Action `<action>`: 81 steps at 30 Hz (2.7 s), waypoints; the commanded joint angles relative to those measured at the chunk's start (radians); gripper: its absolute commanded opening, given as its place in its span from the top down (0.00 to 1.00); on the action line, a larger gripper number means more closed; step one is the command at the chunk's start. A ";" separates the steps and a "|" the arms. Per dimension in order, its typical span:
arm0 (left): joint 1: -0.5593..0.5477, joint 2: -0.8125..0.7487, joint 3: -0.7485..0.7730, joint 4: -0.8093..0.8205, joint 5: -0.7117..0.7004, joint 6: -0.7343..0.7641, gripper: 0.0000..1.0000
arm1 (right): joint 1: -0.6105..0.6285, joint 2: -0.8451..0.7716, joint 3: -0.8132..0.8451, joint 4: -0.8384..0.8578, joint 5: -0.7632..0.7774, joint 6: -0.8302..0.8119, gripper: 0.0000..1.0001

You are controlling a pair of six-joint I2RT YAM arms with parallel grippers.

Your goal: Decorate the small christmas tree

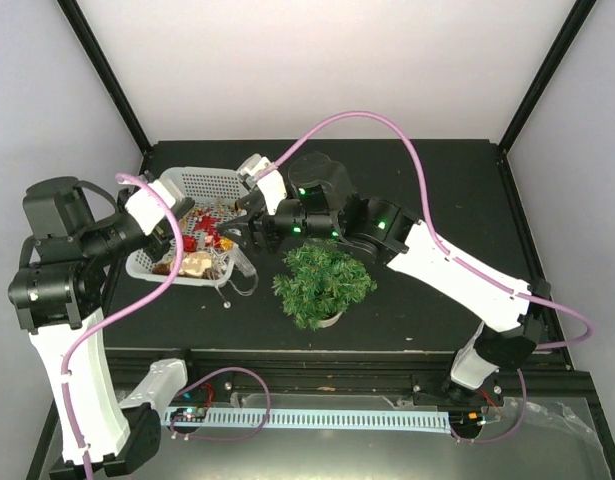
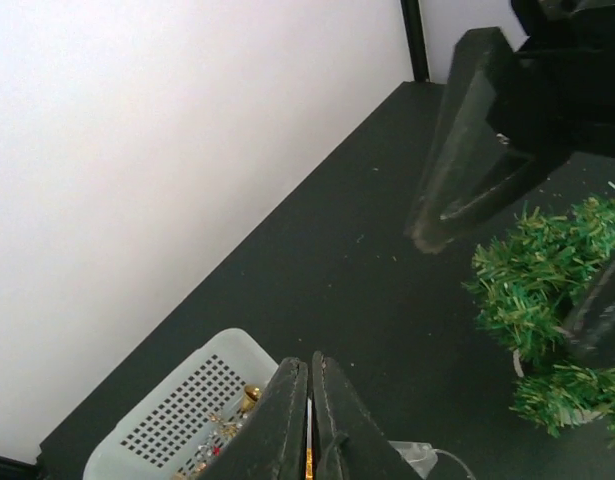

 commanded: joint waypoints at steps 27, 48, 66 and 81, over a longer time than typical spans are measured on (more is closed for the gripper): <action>-0.099 -0.013 -0.805 0.227 -0.353 0.386 0.74 | -0.036 -0.353 -0.414 -0.054 0.371 0.088 0.28; -0.106 0.200 -0.648 -0.196 -0.380 0.160 0.71 | -0.050 -0.351 -0.478 -0.045 0.386 0.126 0.24; -0.176 0.207 -0.791 -0.063 -0.476 -0.034 0.46 | -0.057 -0.401 -0.543 -0.026 0.404 0.131 0.23; -0.256 0.267 -0.799 0.090 -0.556 -0.198 0.45 | -0.070 -0.448 -0.605 0.001 0.420 0.123 0.21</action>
